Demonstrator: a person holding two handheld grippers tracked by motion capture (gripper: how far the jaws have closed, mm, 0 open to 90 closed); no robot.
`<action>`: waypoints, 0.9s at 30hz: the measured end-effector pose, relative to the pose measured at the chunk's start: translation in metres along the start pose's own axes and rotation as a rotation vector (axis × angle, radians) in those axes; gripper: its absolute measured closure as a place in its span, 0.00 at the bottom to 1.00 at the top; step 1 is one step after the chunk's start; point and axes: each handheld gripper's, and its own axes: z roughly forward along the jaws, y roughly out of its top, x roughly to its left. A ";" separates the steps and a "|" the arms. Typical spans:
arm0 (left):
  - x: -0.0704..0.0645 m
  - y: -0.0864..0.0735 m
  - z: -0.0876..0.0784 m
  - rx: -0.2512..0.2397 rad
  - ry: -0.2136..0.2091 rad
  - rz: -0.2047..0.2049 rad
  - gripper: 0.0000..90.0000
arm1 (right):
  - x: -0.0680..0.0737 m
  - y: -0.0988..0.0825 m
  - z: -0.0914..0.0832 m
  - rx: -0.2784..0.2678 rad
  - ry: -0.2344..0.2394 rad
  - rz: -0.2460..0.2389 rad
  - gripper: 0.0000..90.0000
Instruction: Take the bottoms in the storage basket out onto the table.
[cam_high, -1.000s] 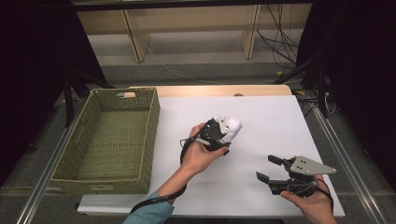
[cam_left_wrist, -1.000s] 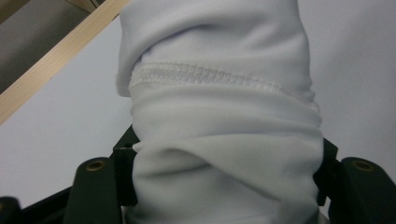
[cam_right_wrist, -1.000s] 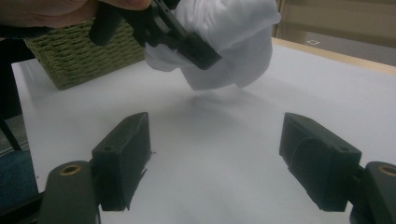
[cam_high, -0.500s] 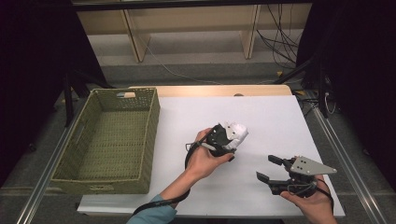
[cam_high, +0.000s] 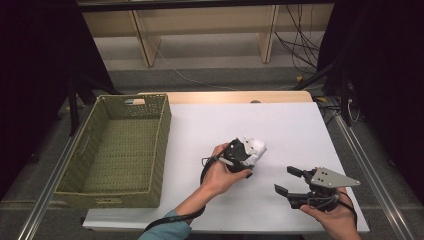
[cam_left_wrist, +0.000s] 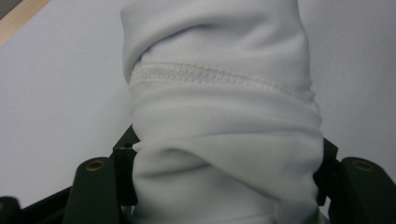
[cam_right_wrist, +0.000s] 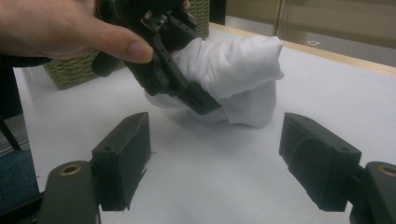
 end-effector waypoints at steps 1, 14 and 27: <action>0.001 0.000 0.001 0.000 0.000 -0.005 0.39 | 0.000 0.000 0.000 -0.001 0.000 0.000 0.29; 0.008 -0.017 0.022 0.073 0.016 -0.034 0.38 | 0.000 0.000 0.001 0.000 0.004 0.003 0.29; 0.015 -0.023 0.032 0.089 -0.016 -0.103 0.31 | 0.000 -0.001 0.001 0.009 0.003 -0.003 0.29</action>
